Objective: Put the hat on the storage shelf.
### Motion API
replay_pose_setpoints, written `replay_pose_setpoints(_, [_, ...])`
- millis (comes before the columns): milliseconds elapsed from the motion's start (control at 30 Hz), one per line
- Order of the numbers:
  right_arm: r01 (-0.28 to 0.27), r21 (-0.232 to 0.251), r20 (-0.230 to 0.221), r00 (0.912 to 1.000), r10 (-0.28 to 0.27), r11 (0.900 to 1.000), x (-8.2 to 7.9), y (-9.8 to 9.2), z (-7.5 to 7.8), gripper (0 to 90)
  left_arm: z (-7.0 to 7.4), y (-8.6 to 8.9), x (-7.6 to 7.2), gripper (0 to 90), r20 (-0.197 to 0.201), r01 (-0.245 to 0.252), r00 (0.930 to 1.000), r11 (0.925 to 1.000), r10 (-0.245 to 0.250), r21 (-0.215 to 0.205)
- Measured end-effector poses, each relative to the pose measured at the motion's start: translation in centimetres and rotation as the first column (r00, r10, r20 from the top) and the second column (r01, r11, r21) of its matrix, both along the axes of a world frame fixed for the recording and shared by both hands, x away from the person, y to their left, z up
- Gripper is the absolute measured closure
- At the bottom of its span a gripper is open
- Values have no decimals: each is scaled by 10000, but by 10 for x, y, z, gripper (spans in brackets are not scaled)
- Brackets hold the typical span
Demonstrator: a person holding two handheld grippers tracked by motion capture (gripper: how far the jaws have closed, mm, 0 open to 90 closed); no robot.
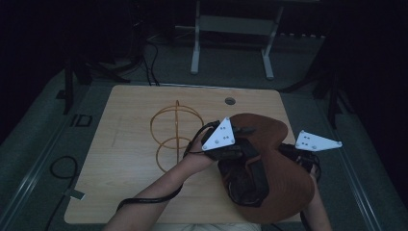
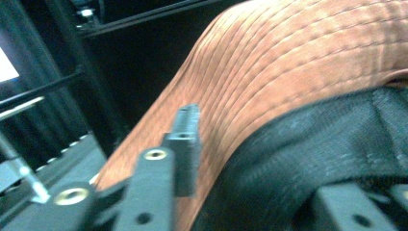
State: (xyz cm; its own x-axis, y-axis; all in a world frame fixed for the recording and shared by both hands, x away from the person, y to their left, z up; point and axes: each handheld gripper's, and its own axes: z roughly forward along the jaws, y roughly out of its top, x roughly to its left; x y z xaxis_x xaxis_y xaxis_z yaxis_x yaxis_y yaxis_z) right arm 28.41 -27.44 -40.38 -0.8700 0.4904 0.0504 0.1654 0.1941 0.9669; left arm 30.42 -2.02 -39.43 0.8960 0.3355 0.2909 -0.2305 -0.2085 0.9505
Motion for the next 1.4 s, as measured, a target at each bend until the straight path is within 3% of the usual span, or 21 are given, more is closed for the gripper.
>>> replay_pose_setpoints(100, [154,86,102,9998,-155,9998,-1,-5,5,874,3,4,-1,516,-55,-405,9992,9992,405,-60])
replay_pose_setpoints(267, [716,393,284,9969,-728,9967,-1,-21,14,874,8,19,0,433,-581,-888,9945,9955,868,-321])
replay_pose_setpoints(667, [1484,483,413,9878,-1505,9877,9,-32,25,873,13,51,-16,434,-982,-1430,9849,9897,1423,-3])
replay_pose_setpoints(767, [1641,696,396,9852,-1670,9840,18,-32,31,873,7,68,-27,441,-1079,-1719,9790,9849,1730,194])
replay_pose_setpoints(1067, [1794,735,535,9816,-1835,9810,37,-21,45,872,-10,93,-41,456,-1359,-1837,9729,9824,1868,350])
replay_pose_setpoints(1333, [1939,784,606,9782,-1988,9779,59,-7,58,872,-40,121,-56,455,-1643,-2092,9622,9758,2170,635])
replay_pose_setpoints(1400, [1940,796,554,9785,-1987,9778,65,-1,59,872,-57,134,-62,456,-1958,-1926,9596,9790,2021,664])
